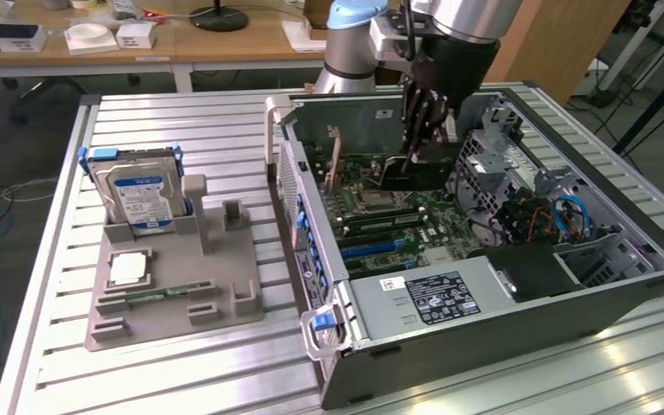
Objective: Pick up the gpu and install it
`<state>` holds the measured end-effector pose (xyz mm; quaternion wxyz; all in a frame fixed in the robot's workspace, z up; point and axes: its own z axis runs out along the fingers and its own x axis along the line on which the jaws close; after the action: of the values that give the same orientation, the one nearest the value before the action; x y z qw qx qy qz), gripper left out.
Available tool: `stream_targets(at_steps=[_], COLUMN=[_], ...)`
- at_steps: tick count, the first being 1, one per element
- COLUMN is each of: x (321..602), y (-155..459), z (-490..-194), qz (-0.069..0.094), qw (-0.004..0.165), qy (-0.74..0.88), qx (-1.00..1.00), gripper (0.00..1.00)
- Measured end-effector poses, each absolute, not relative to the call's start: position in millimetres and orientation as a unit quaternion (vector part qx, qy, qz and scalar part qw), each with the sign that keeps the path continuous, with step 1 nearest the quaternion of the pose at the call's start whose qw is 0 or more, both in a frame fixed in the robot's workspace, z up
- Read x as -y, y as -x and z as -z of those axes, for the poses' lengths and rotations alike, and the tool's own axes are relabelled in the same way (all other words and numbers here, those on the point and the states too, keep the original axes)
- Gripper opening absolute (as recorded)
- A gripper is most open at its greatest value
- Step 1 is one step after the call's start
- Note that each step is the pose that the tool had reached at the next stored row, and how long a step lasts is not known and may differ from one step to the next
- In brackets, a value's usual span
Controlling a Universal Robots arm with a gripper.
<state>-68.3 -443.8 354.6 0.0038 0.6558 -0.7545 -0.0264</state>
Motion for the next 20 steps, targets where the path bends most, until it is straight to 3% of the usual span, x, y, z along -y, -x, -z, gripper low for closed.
stream_targets(at_steps=[20], x=[462.8], y=[69.3], z=[-323.6], qz=[0.024], qw=[0.008], qy=[-0.682], qx=[0.731], gripper=[0.26])
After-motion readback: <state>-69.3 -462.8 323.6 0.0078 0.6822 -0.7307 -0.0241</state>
